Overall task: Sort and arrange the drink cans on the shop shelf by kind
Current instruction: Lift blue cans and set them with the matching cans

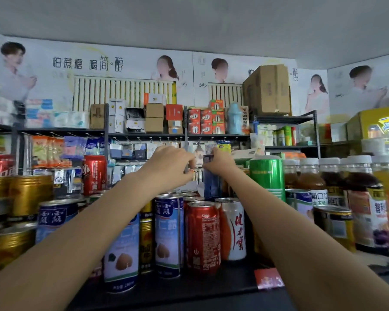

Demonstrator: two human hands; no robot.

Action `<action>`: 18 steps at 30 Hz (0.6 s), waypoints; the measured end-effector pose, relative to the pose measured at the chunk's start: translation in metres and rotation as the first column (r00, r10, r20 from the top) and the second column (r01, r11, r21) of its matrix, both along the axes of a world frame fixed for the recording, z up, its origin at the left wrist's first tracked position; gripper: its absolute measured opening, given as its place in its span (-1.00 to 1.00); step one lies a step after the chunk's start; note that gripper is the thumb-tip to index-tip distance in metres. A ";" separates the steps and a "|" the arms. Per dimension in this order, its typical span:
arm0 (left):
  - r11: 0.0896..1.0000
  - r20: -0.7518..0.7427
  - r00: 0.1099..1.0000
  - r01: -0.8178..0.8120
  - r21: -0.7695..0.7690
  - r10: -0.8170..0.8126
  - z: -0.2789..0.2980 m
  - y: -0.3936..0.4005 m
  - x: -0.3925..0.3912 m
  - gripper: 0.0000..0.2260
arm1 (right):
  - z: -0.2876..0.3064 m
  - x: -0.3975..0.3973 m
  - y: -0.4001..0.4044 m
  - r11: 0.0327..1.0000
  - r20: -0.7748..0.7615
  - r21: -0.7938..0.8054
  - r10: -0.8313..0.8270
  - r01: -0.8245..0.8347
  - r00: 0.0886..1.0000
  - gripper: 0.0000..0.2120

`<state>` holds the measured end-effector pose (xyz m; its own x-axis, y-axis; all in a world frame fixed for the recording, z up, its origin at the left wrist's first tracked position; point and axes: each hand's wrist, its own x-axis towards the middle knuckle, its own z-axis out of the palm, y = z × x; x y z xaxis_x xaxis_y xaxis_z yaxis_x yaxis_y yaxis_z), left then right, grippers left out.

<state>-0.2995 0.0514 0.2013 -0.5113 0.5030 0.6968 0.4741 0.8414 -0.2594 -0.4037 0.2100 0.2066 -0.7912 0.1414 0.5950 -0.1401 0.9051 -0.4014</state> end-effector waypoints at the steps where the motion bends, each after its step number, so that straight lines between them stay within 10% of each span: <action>1: 1.000 0.012 1.000 -0.005 0.005 0.005 -0.001 -0.002 -0.001 -0.81 | -0.002 0.001 -0.001 0.998 -0.038 -0.053 0.021 -0.023 0.999 -0.58; 7: 0.971 0.074 0.992 0.083 0.224 -0.102 0.003 -0.002 0.006 -0.73 | 0.016 0.049 -0.011 0.895 -0.400 -0.283 0.216 -0.345 0.890 -0.57; 11: 0.846 0.204 0.933 0.157 0.509 -0.296 0.011 0.004 0.012 -0.54 | 0.042 0.116 -0.003 0.591 -0.547 -0.498 0.354 -0.635 0.758 -0.53; 14: 0.498 0.330 0.601 0.132 0.857 -0.728 0.017 0.004 0.029 -0.52 | 0.045 0.150 0.004 0.336 -0.590 -0.595 0.435 -0.730 0.680 -0.51; 16: 0.159 0.154 0.278 -0.005 0.987 -0.948 0.021 -0.001 0.036 -0.60 | 0.042 0.167 0.012 0.290 -0.577 -0.601 0.488 -0.745 0.655 -0.57; 18: -0.026 -0.012 0.213 -0.065 0.998 -0.977 0.024 -0.006 0.035 -0.70 | 0.037 0.182 0.024 0.360 -0.458 -0.587 0.590 -0.725 0.665 -0.51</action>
